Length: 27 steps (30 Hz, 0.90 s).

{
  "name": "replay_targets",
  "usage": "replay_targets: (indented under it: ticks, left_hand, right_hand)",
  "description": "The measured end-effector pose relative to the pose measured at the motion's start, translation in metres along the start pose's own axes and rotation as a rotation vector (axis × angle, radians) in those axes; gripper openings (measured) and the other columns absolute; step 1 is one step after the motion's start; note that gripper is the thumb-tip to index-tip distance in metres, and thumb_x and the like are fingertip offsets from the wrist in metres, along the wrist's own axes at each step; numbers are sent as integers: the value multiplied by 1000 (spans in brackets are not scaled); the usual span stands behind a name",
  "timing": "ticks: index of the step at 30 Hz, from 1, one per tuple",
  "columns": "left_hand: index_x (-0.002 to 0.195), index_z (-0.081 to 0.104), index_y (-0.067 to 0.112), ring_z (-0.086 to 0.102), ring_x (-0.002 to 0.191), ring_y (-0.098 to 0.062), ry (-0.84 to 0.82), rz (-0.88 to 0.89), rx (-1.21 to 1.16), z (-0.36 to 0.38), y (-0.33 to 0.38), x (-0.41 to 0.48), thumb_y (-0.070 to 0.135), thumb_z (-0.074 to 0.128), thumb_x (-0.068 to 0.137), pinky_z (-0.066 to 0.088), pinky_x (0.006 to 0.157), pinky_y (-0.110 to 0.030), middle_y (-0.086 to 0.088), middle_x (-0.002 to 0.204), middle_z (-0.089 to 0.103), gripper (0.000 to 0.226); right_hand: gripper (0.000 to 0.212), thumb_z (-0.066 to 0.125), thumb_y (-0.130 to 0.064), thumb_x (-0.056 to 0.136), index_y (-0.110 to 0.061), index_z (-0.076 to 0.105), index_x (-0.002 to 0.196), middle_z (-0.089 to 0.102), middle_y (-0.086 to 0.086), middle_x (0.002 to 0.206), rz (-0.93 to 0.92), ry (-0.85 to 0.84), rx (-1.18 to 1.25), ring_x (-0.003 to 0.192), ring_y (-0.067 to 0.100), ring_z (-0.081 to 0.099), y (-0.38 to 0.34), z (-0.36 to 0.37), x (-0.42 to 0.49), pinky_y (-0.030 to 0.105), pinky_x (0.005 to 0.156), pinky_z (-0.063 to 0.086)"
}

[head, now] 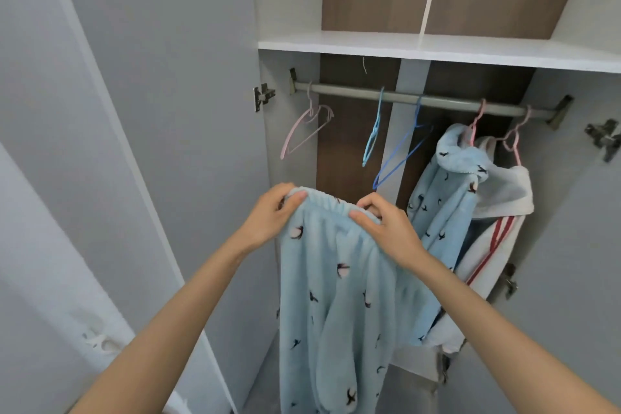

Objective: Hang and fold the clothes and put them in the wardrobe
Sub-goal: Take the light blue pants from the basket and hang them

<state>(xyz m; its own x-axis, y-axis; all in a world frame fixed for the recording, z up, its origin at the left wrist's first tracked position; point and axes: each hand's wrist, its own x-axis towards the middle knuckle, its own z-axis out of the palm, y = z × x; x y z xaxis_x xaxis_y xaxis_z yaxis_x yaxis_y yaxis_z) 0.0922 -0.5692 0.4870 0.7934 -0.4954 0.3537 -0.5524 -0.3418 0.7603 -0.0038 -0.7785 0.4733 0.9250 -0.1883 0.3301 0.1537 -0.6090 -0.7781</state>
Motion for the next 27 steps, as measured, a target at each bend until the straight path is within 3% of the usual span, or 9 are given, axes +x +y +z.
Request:
replay_targets:
  ticks: [5, 9, 11, 13, 16, 23, 27]
  left_hand:
    - [71, 46, 24, 46, 74, 8, 57, 16, -123, 21, 33, 8, 21, 44, 99, 36, 72, -8, 9, 84, 48, 29]
    - [66, 39, 21, 39, 55, 2, 73, 41, -147, 30, 45, 27, 18, 44, 99, 32, 57, -10, 16, 59, 41, 34]
    - [65, 37, 21, 37, 53, 1, 89, 52, -155, 32, 45, 40, 19, 45, 99, 31, 54, -10, 17, 55, 41, 35]
    - [66, 38, 21, 37, 55, 1, 108, 73, -156, 34, 45, 56, 20, 44, 99, 31, 55, -11, 15, 58, 40, 34]
    - [66, 37, 22, 41, 57, 3, 104, 127, -136, 35, 44, 81, 17, 43, 100, 33, 59, -9, 11, 64, 38, 35]
    - [67, 39, 24, 45, 58, 3, 22, 188, -150, 41, 13, 145, 16, 42, 100, 35, 60, -7, 23, 60, 47, 34]
    - [66, 36, 19, 39, 57, 0, -6, 227, -168, 38, -10, 186, 16, 42, 99, 33, 59, -10, 16, 60, 41, 34]
  right_hand:
    - [14, 62, -28, 91, -19, 52, 88, 44, -16, 45, 51, -71, 67, 47, 2, 36, 18, -11, -3, 15, 51, 29]
    - [18, 61, -30, 92, -13, 56, 96, 47, -15, 48, 66, -138, 117, 49, 2, 36, 29, -15, 5, 15, 52, 30]
    - [17, 60, -32, 93, -15, 58, 97, 56, -13, 58, 79, -133, 149, 55, -1, 43, 33, -17, 15, 13, 58, 35]
    - [16, 58, -32, 93, -17, 61, 96, 65, -1, 80, 88, -85, 183, 70, 6, 54, 37, -19, 31, 14, 66, 43]
    - [18, 54, -31, 95, -16, 62, 97, 66, 2, 95, 96, 39, 156, 85, 12, 59, 46, -22, 61, 10, 72, 44]
    - [18, 50, -10, 96, -7, 58, 112, 56, -3, 105, 165, 285, 37, 81, -2, 51, 75, -20, 157, -2, 66, 37]
    - [32, 51, -18, 97, -9, 48, 128, 54, 7, 125, 321, 326, 73, 100, 10, 52, 91, -11, 222, 12, 76, 40]
